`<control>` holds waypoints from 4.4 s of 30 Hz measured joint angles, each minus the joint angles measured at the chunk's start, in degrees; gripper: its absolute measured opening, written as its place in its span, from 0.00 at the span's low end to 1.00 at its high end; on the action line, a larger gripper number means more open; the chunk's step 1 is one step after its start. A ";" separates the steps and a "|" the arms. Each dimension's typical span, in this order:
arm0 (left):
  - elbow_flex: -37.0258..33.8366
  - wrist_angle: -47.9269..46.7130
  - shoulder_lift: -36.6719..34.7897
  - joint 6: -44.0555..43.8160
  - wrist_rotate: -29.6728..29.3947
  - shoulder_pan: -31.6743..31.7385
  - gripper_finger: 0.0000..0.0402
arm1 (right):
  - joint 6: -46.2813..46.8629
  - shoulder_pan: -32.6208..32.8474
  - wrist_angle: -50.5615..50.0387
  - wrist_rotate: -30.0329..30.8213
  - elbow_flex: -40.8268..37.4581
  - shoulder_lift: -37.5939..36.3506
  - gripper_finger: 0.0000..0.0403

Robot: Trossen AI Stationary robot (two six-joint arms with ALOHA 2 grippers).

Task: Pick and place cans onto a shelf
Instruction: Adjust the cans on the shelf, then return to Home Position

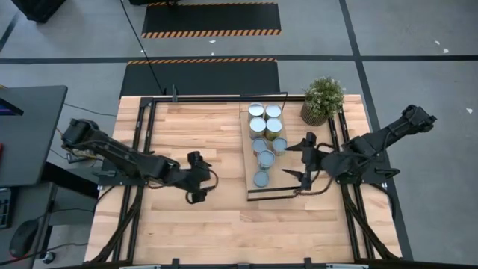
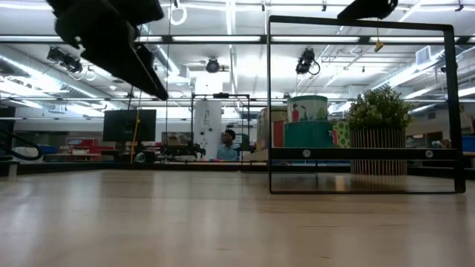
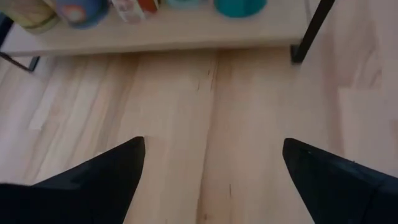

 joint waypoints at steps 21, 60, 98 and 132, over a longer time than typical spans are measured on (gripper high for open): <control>-18.88 16.33 -23.51 -6.24 -11.01 -8.03 0.96 | 6.36 -14.59 3.54 -11.92 -13.86 -8.40 0.87; -43.97 27.04 -67.13 7.26 -11.36 -3.77 0.82 | -3.19 -32.04 7.21 -31.03 -9.44 14.93 0.87; -45.61 24.61 -68.81 3.66 -13.52 -9.54 0.57 | -1.86 -22.36 19.83 -21.81 -27.39 -12.72 0.87; -45.69 27.82 -68.79 13.28 -14.04 -9.34 0.58 | -17.23 -23.56 50.74 -17.33 -50.84 -36.32 0.87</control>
